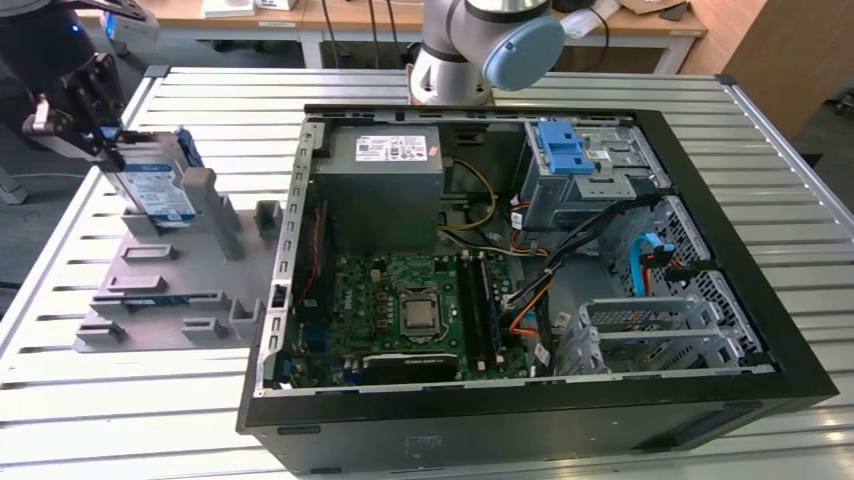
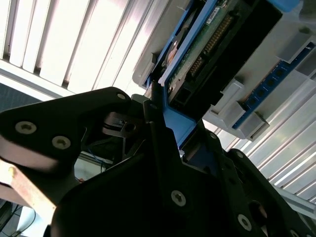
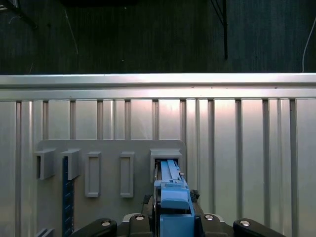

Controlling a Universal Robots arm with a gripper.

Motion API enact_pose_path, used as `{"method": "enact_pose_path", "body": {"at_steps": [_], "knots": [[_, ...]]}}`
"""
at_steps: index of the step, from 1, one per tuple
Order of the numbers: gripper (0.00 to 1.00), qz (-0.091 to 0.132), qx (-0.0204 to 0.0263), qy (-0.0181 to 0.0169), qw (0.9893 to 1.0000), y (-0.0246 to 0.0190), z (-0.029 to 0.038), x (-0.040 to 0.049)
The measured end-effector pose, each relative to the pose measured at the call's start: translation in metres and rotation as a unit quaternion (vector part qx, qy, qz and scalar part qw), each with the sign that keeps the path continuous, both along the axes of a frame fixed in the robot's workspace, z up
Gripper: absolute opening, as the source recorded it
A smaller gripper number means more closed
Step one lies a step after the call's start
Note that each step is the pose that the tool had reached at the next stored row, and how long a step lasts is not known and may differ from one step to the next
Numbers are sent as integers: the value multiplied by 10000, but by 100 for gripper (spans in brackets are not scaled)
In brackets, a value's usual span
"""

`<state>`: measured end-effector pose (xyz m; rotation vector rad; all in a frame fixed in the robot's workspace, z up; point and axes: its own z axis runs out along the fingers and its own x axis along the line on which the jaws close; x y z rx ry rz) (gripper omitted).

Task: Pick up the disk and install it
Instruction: 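Pick up the disk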

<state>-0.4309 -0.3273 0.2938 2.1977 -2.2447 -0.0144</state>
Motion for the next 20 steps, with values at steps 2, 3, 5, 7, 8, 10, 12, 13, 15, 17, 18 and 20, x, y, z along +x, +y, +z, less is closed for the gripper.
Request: {"method": "enact_pose_path", "body": {"at_steps": [2,3,5,7,8,10,12,13,15,17,18,20], "knots": [[36,0,0,0,10000,0,13,0],[36,0,0,0,10000,0,21,0],[36,0,0,0,10000,0,40,0],[36,0,0,0,10000,0,57,0],[36,0,0,0,10000,0,65,0],[36,0,0,0,10000,0,81,0],[36,0,0,0,10000,0,102,0],[36,0,0,0,10000,0,110,0],[36,0,0,0,10000,0,129,0],[36,0,0,0,10000,0,151,0],[36,0,0,0,10000,0,162,0],[36,0,0,0,10000,0,183,0]]}}
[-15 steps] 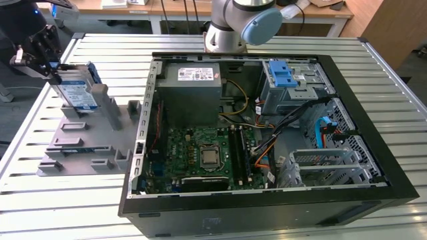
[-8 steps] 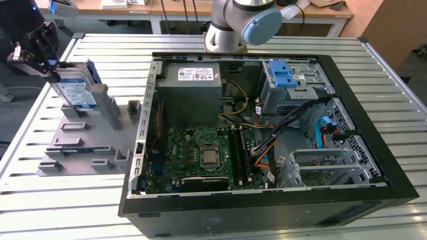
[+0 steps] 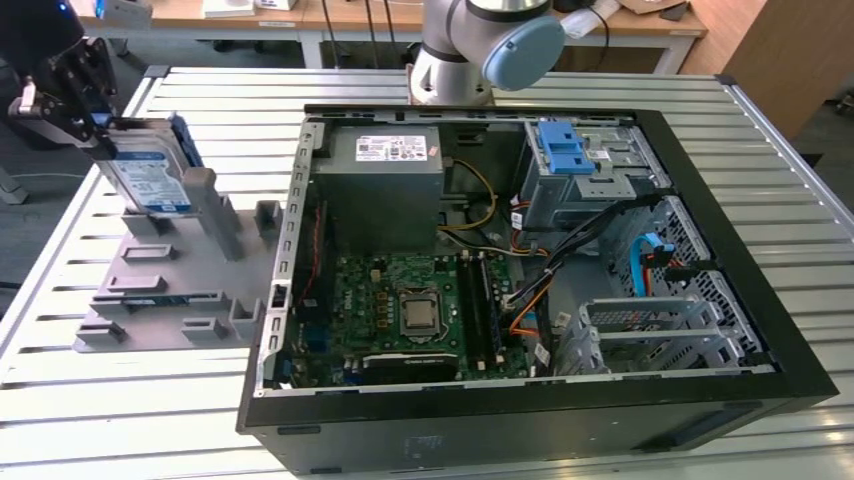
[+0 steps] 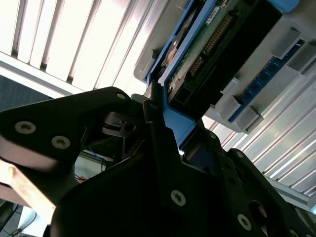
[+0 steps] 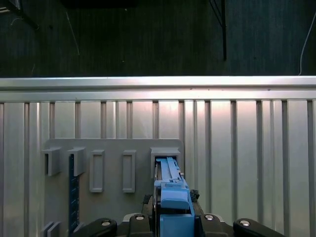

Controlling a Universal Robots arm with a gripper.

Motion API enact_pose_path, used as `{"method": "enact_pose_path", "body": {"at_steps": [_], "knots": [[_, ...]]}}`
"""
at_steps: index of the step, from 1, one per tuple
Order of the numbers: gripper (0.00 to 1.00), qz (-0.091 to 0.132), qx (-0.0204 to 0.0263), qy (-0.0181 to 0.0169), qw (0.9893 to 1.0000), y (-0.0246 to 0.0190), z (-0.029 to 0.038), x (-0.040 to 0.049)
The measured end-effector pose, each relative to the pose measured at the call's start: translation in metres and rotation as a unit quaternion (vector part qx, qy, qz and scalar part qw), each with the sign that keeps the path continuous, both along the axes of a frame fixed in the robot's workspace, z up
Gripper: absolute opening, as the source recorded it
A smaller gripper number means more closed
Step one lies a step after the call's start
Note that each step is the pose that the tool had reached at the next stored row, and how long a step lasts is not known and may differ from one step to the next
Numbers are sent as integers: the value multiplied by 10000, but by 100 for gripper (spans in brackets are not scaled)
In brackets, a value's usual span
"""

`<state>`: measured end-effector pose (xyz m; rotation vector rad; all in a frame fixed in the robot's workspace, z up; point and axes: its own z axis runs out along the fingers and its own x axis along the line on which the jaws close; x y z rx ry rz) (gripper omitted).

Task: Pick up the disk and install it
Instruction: 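Pick up the disk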

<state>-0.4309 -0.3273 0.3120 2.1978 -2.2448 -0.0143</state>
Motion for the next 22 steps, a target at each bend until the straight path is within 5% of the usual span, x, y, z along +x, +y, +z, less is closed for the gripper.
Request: {"method": "enact_pose_path", "body": {"at_steps": [22], "knots": [[36,0,0,1,10000,0,225,0]]}}
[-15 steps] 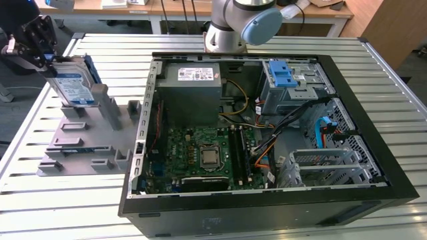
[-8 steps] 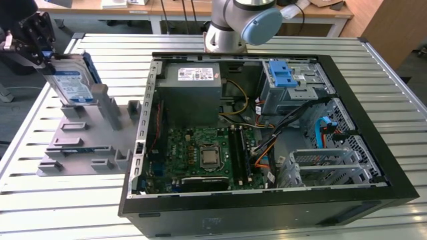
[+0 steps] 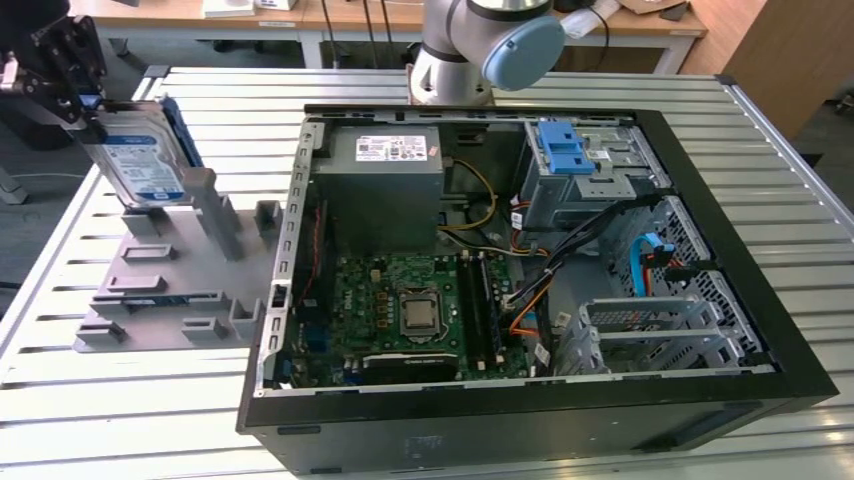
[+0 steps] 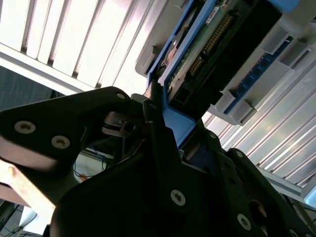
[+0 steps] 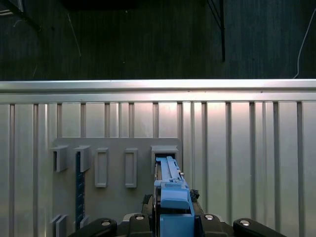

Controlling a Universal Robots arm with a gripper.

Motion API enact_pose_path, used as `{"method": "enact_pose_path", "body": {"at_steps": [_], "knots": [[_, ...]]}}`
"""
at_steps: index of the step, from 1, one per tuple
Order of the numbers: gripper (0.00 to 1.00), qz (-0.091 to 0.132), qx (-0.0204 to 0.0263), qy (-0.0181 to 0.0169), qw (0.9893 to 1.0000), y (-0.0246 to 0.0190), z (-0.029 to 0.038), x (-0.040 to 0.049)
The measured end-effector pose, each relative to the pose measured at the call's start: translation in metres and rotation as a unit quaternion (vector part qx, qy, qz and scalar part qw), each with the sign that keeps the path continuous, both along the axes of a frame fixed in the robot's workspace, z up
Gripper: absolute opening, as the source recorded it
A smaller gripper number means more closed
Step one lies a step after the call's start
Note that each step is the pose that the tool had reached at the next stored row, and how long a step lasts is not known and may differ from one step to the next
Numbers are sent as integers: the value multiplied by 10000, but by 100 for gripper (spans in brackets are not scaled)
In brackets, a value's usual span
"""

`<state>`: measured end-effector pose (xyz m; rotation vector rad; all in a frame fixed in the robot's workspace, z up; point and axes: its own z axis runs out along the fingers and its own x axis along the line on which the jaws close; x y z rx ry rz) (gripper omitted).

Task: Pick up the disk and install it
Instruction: 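Pick up the disk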

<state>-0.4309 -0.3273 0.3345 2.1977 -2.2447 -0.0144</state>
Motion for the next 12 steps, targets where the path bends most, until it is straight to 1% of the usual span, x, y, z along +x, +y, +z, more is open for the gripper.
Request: {"method": "enact_pose_path", "body": {"at_steps": [6,12], "knots": [[36,0,0,0,10000,0,14,0],[36,0,0,0,10000,0,54,0]]}}
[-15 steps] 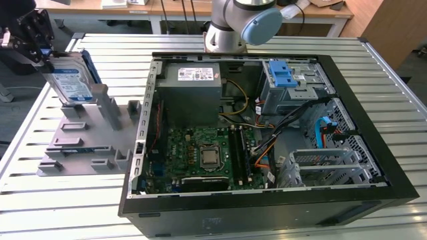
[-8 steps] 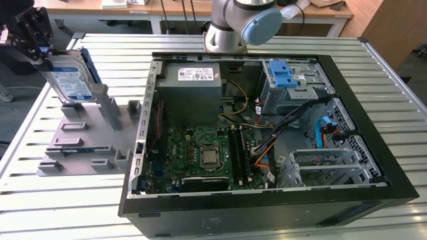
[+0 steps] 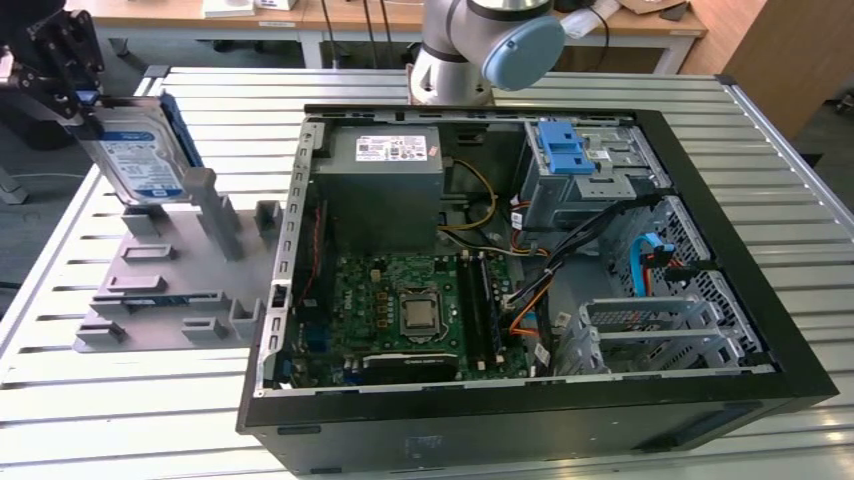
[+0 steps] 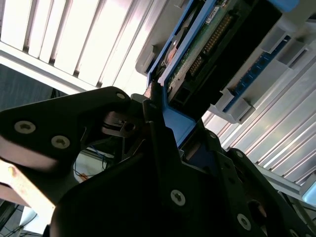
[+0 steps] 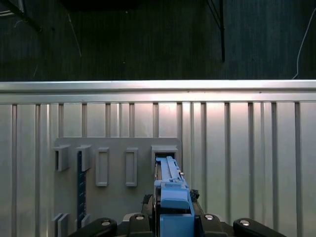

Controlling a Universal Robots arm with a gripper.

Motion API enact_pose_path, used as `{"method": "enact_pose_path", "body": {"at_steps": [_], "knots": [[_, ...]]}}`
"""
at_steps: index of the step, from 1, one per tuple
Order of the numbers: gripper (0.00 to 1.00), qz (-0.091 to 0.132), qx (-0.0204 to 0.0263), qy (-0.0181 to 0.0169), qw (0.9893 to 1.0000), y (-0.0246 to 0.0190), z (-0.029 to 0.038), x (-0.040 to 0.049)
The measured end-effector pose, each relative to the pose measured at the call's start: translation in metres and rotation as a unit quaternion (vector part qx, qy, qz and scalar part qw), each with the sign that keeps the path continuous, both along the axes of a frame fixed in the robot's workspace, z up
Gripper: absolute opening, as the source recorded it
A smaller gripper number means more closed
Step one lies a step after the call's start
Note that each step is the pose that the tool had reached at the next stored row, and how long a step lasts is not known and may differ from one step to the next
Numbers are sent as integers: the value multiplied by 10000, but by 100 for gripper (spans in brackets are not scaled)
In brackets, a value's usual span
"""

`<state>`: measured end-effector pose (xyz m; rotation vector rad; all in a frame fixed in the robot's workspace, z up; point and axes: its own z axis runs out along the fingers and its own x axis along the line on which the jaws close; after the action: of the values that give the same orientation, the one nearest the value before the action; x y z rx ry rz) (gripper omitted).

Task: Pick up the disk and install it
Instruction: 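Pick up the disk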

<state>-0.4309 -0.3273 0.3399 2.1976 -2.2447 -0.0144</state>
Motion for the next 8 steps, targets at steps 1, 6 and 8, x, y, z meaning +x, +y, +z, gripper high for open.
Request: {"method": "enact_pose_path", "body": {"at_steps": [1,6,8], "knots": [[36,0,0,0,10000,0,9,0],[36,0,0,-1,10000,0,58,0],[36,0,0,0,10000,0,81,0]]}}
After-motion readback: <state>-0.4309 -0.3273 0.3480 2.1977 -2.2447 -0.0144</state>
